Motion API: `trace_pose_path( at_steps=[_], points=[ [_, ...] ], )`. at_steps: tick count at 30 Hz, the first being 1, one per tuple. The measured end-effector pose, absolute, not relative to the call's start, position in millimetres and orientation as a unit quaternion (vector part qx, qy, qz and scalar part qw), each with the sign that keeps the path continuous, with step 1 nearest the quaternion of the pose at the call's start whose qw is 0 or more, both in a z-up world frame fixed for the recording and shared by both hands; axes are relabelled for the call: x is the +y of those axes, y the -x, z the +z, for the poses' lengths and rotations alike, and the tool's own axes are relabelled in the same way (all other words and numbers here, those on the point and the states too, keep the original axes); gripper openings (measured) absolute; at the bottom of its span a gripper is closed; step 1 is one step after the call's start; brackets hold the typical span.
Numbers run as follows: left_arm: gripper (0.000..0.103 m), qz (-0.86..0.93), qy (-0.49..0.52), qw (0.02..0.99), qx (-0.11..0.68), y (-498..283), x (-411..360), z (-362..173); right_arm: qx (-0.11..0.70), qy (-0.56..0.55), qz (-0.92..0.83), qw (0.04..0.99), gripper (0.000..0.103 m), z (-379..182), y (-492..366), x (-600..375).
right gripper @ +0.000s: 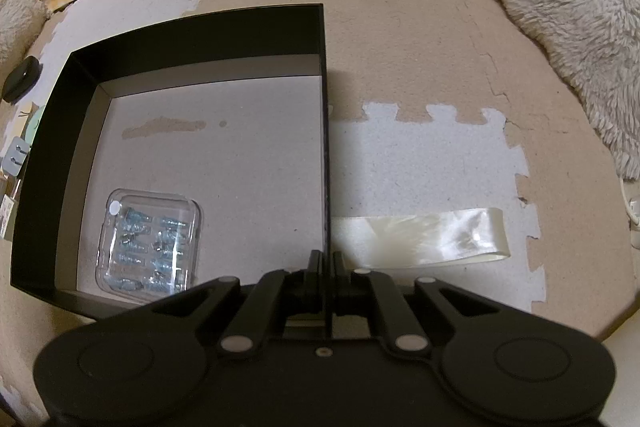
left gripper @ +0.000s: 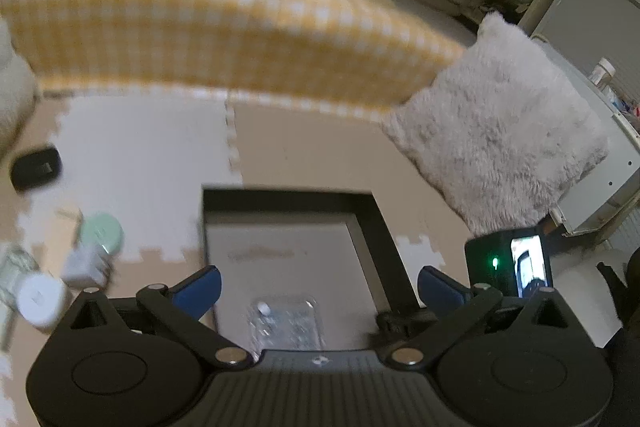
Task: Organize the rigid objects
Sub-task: 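Move the left tool back toward the wooden stick, then close the left gripper on the end of the wooden stick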
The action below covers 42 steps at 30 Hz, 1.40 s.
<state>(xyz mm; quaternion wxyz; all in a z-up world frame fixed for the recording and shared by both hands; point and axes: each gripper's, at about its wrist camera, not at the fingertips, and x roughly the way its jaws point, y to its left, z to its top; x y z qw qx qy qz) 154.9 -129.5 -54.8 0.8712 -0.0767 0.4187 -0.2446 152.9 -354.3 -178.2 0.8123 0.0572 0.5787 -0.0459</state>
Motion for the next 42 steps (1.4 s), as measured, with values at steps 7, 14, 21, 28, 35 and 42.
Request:
trace_pose_path(
  at_steps=[7, 14, 21, 28, 35, 42],
  points=[
    [0.103, -0.221, 0.063, 0.893, 0.387, -163.6, -104.0, -37.1, 0.579, -0.056, -0.046, 0.812, 0.006, -178.3, -152.6, -353.9],
    [0.103, -0.178, 0.042, 0.91, 0.371, -178.3, -70.9, -32.8, 0.578, -0.058, -0.046, 0.813, 0.006, -177.9, -152.4, -354.2],
    [0.103, -0.134, 0.018, 0.918, 0.373, -199.2, -33.0, -40.1, 0.578, -0.056, -0.046, 0.813, 0.006, -178.0, -152.3, -353.8],
    [0.095, -0.112, 0.034, 0.914, 0.39, -229.6, 3.1, -56.4, 0.577, -0.057, -0.046, 0.813, 0.006, -178.2, -152.1, -354.0],
    [0.069, -0.086, 0.028, 0.896, 0.435, -258.0, 18.3, -94.9, 0.577, -0.056, -0.046, 0.813, 0.006, -178.2, -152.1, -353.6],
    [0.056, -0.069, 0.01, 0.876, 0.477, -277.9, 17.1, -143.2, 0.578, -0.055, -0.046, 0.813, 0.006, -178.4, -152.2, -353.5]
  ],
)
